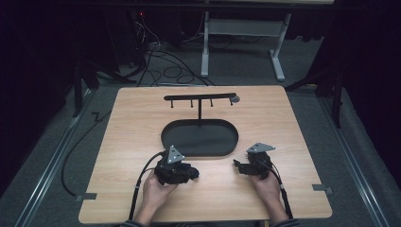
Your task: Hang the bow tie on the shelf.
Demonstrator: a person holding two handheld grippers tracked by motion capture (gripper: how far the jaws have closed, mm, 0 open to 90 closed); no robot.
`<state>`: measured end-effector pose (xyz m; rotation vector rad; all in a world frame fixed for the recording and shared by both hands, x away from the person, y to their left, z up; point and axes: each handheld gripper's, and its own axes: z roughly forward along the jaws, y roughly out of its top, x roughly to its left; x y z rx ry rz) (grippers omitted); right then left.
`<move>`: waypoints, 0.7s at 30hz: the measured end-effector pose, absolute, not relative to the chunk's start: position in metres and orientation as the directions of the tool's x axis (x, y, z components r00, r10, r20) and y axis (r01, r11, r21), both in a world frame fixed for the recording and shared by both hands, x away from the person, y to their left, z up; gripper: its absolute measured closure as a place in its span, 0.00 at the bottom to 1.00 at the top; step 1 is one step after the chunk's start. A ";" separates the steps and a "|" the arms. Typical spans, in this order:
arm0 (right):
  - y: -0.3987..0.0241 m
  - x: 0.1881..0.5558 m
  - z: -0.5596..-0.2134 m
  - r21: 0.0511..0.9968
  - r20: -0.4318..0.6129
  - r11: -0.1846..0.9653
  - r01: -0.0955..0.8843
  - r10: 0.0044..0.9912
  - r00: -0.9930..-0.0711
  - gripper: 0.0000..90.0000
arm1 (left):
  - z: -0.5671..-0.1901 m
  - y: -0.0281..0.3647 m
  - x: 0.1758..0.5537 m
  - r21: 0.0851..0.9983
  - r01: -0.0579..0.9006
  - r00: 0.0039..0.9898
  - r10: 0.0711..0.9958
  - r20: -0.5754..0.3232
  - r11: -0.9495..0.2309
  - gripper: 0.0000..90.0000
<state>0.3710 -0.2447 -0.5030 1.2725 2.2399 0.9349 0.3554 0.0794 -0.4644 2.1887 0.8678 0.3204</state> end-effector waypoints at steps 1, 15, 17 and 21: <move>-0.245 0.371 -0.503 0.716 -0.014 0.361 0.597 0.863 -0.506 0.32 | -0.466 0.078 0.357 0.718 0.487 0.740 0.671 -0.039 -0.496 0.43; -0.245 0.371 -0.503 0.717 -0.015 0.363 0.596 0.862 -0.507 0.32 | -0.478 0.073 0.366 0.681 0.498 0.756 0.654 -0.038 -0.536 0.55; -0.245 0.371 -0.503 0.717 -0.014 0.362 0.595 0.862 -0.507 0.32 | -0.480 0.073 0.367 0.676 0.498 0.757 0.652 -0.034 -0.543 0.56; -0.245 0.371 -0.503 0.717 -0.015 0.362 0.596 0.862 -0.507 0.32 | -0.482 0.072 0.368 0.674 0.502 0.758 0.651 -0.041 -0.542 0.58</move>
